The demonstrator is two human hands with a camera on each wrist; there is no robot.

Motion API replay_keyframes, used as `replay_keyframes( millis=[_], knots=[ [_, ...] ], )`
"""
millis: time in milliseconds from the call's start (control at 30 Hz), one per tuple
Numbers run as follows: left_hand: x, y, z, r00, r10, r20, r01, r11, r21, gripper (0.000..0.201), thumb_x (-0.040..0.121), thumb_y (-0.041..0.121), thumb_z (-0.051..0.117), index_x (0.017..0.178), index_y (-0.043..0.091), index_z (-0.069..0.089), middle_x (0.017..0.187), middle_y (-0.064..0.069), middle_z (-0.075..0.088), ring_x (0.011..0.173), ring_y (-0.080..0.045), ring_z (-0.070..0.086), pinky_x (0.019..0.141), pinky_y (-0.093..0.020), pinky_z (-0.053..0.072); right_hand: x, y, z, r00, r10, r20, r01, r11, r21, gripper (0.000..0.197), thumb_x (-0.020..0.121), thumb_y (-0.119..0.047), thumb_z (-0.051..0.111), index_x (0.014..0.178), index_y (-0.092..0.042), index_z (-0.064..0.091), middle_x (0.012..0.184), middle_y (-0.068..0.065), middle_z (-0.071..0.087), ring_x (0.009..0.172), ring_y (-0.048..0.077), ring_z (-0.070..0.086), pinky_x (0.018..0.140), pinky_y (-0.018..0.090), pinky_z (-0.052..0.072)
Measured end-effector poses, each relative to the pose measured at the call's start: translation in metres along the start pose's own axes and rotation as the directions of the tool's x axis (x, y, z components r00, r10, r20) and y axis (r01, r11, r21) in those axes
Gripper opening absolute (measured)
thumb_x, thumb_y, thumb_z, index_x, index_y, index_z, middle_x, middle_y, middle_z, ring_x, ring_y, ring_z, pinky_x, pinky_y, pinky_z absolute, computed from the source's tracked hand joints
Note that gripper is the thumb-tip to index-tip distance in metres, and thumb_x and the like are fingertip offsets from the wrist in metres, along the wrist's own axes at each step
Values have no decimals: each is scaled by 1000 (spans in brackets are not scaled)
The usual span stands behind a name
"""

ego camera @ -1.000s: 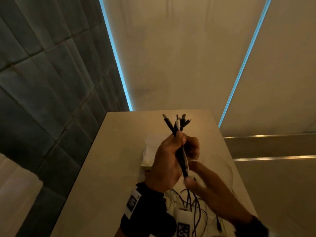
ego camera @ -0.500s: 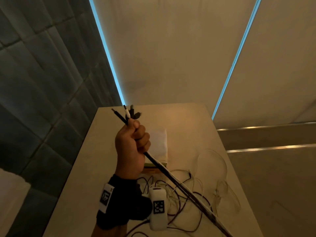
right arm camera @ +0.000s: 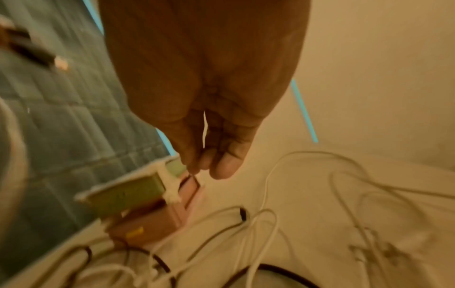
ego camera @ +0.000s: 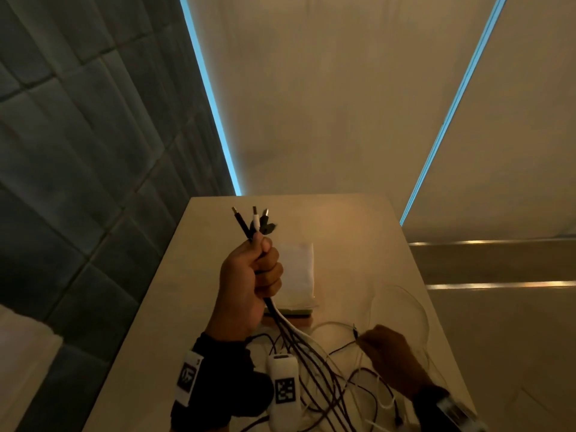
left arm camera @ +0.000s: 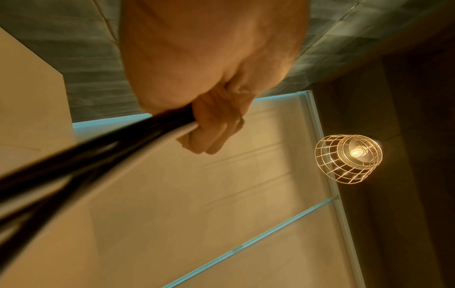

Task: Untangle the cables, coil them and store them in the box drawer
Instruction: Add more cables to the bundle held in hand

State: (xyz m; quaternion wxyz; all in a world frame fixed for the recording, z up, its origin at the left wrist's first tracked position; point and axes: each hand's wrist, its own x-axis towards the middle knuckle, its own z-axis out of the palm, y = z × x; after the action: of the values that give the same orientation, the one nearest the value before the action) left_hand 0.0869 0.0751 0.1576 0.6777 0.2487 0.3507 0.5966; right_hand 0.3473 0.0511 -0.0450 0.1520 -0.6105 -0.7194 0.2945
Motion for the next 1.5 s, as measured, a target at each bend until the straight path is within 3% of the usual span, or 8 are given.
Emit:
replay_keyframes(
  millis=[200, 500, 767, 933, 1100, 1233, 1300, 1500],
  knots=[
    [2, -1, -3, 1000, -27, -12, 27, 1000, 15, 31, 98, 27, 35, 71, 14, 44, 48, 8, 27, 35, -2, 19, 37, -19, 10, 43, 19, 33, 945, 260, 197, -207, 945, -255, 51, 93, -35, 22, 121, -11, 57, 128, 7, 54, 122, 24, 48, 98, 28, 39],
    [4, -10, -6, 999, -46, 9, 46, 996, 77, 24, 91, 29, 42, 73, 14, 46, 51, 6, 27, 37, -4, 19, 38, -20, 10, 66, 14, 39, 889, 445, 109, -429, 892, -144, 33, 90, -37, 57, 106, -8, 57, 119, 14, 56, 106, 32, 58, 78, 32, 44],
    [4, -18, -11, 997, -53, -64, 68, 965, 253, 30, 100, 23, 37, 74, 11, 45, 64, -3, 46, 47, -12, 40, 45, -23, 27, 65, -3, 35, 928, 325, 180, -285, 934, -217, 15, 86, -35, 55, 86, -21, 50, 103, 5, 60, 89, 24, 59, 65, 30, 42],
    [5, -27, -13, 993, -12, -118, 68, 873, 484, 33, 102, 20, 39, 72, 12, 52, 83, -4, 64, 76, -18, 60, 63, -28, 44, 61, -43, 10, 1000, 31, -2, -30, 979, 200, 20, 85, -24, 68, 75, -23, 51, 73, -3, 65, 69, 15, 61, 63, 32, 51],
    [10, -40, -10, 995, -22, -101, 82, 766, 638, 32, 101, 27, 44, 75, 14, 58, 113, 2, 67, 111, -14, 60, 93, -37, 47, 53, -120, -28, 996, -39, -75, 84, 532, 843, 10, 90, -9, 62, 89, 0, 62, 76, 17, 68, 70, 26, 66, 73, 38, 57],
    [8, -44, 0, 999, 17, -44, 16, 748, 664, 34, 102, 27, 42, 82, 8, 60, 115, -2, 70, 101, -15, 66, 74, -32, 58, 49, -163, -37, 998, -55, -22, 34, 225, 974, 13, 91, -11, 57, 88, 2, 59, 75, 15, 61, 59, 25, 57, 57, 36, 52],
    [8, -43, 0, 992, 101, -73, -30, 763, 646, 35, 102, 26, 41, 78, 15, 64, 105, -6, 73, 89, -17, 69, 62, -33, 55, 46, -168, -36, 996, -78, 32, -16, 192, 981, 14, 94, -11, 55, 89, 1, 59, 74, 13, 58, 57, 22, 52, 54, 33, 48],
    [11, -41, -12, 981, 180, -70, -105, 800, 591, 38, 102, 25, 40, 85, 21, 73, 108, -3, 73, 111, -21, 63, 98, -39, 48, 36, -163, -31, 996, -67, 60, -38, 286, 958, 17, 92, -6, 57, 85, 9, 58, 69, 15, 53, 54, 22, 50, 51, 30, 46]
  ],
)
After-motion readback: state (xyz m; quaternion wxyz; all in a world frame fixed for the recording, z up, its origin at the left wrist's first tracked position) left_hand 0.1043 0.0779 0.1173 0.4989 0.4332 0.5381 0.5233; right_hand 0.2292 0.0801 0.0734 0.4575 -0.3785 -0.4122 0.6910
